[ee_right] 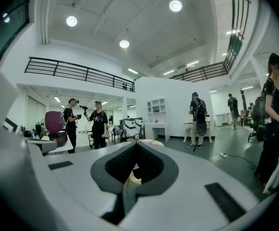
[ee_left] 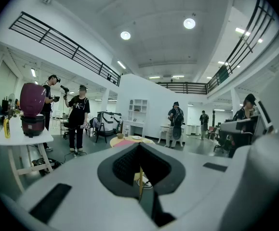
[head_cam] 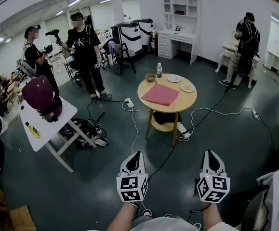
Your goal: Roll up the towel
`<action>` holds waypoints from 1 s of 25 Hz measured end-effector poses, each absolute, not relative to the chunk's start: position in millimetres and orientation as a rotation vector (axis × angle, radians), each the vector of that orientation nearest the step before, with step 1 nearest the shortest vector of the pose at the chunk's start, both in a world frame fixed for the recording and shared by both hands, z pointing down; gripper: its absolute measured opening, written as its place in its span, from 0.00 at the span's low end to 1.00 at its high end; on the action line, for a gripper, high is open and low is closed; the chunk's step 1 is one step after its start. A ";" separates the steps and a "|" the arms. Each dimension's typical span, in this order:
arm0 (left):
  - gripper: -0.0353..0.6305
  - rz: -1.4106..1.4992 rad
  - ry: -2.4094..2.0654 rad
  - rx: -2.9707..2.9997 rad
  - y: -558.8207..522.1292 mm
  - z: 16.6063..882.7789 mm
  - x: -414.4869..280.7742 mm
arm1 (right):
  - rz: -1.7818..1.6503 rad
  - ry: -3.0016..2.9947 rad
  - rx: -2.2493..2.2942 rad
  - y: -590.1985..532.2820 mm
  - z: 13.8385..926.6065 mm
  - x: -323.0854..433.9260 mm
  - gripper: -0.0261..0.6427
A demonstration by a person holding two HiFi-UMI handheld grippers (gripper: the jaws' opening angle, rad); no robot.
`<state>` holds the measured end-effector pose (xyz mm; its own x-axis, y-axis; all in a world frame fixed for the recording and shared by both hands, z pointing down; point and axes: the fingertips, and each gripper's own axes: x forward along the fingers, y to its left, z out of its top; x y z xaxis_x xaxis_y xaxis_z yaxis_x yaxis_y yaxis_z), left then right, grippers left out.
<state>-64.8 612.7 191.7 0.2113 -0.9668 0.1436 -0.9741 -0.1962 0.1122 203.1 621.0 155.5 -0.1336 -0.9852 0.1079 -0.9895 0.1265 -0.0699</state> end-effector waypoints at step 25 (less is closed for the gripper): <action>0.23 -0.012 -1.816 2.271 612.9 173.2 -62.1 | 0.191 -2.411 2.063 630.5 136.7 211.3 0.14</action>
<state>-62.1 612.9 173.2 0.2304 -0.9632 0.1383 -0.9612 -0.2032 0.1864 211.3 630.5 136.7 -0.1575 -0.9863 0.0496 -0.9818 0.1509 -0.1155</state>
